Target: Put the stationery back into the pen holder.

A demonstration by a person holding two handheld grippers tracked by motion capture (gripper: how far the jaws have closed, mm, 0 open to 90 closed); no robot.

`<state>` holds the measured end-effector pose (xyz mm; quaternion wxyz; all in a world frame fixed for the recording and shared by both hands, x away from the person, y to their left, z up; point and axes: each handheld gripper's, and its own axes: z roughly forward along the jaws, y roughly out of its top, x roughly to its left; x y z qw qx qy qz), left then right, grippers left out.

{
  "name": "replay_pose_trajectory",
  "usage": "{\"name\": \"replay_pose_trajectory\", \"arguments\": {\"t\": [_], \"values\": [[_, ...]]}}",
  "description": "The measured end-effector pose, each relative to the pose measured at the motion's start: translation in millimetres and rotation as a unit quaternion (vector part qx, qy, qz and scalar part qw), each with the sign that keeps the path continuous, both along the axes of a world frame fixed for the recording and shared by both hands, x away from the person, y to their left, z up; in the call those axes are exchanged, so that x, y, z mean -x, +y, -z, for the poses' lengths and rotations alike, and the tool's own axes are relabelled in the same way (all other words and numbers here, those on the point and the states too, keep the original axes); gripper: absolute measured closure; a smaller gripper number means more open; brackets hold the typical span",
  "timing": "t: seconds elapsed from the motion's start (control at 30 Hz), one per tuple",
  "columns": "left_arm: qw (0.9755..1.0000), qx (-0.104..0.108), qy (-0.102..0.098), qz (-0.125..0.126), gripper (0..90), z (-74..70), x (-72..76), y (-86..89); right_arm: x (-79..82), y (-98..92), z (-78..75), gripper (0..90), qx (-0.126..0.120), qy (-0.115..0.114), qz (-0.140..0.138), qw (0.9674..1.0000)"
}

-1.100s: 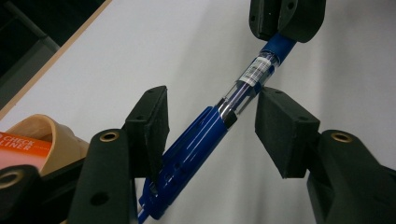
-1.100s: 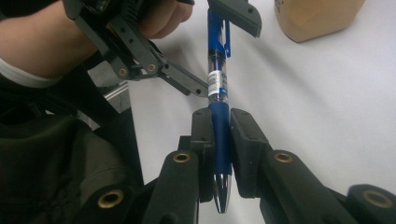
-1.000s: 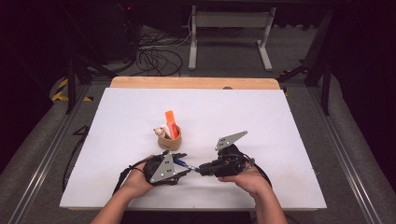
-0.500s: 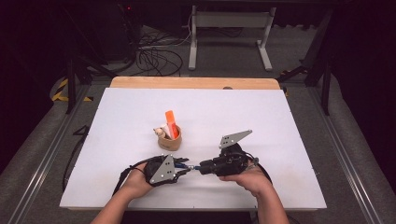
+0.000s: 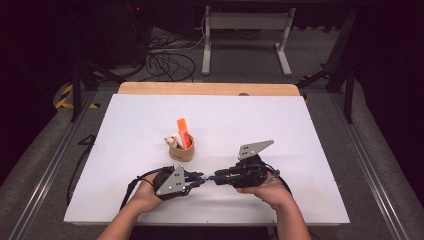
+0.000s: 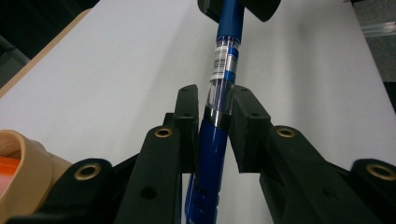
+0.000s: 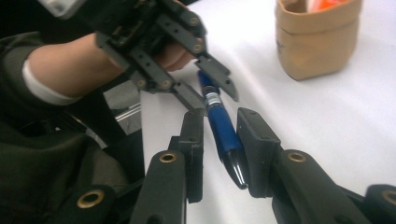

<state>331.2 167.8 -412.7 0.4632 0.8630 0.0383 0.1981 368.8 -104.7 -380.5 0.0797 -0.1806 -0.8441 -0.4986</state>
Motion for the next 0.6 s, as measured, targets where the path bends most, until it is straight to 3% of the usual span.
{"name": "replay_pose_trajectory", "arguments": {"t": [0.1,0.27,0.47,0.6], "values": [[0.9999,0.008,0.009,0.006,74.3,-0.2,-0.8,1.2,1.6,-1.1,-0.9,74.8,-0.015,-0.015,-0.014,0.9997],[0.9998,0.006,0.017,0.009,73.8,1.5,-1.5,0.3,3.5,-0.8,-0.6,80.0,-0.010,-0.041,-0.018,0.9990],[0.9999,-0.011,0.009,-0.008,73.1,2.6,-1.0,-1.3,3.7,2.7,0.2,80.7,-0.001,-0.045,-0.009,0.9990],[0.9999,-0.011,0.002,-0.012,72.8,1.9,-0.6,-1.9,4.6,4.8,-1.5,80.8,0.006,-0.049,-0.002,0.9988]]}}
